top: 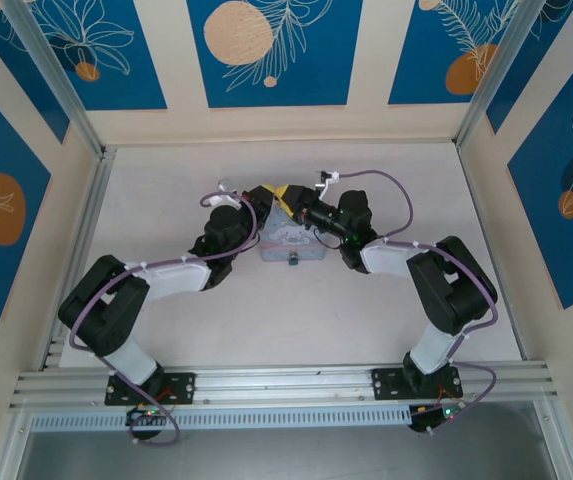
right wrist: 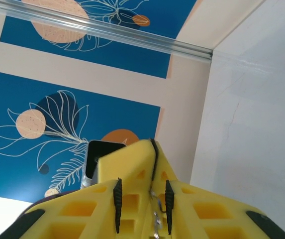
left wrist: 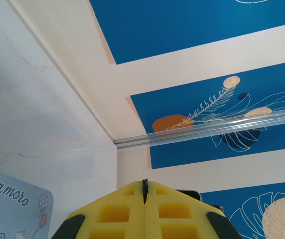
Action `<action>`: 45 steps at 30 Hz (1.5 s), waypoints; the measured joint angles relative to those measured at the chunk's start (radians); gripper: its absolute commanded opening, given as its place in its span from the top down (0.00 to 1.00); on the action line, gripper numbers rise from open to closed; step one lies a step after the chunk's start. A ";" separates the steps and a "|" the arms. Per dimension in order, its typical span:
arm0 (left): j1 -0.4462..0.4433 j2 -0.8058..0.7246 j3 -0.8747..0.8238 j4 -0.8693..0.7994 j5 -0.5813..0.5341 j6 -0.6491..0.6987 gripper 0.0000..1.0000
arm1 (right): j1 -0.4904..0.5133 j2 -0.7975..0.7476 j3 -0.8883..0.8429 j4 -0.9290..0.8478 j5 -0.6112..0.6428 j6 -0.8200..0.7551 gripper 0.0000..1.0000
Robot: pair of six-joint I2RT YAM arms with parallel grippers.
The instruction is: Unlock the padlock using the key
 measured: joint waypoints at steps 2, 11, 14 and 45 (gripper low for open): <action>0.000 0.000 0.000 0.000 0.000 0.000 1.00 | 0.001 0.000 -0.013 -0.001 0.000 0.003 0.69; 0.000 0.000 0.000 0.000 0.000 0.000 1.00 | 0.002 0.000 -0.027 0.008 0.000 0.004 0.72; 0.000 0.000 0.000 0.000 0.000 0.000 1.00 | 0.003 0.000 -0.027 0.011 0.000 0.004 0.73; -0.002 0.000 0.000 0.000 -0.034 -0.007 1.00 | 0.011 0.000 -0.015 0.005 0.006 0.010 0.77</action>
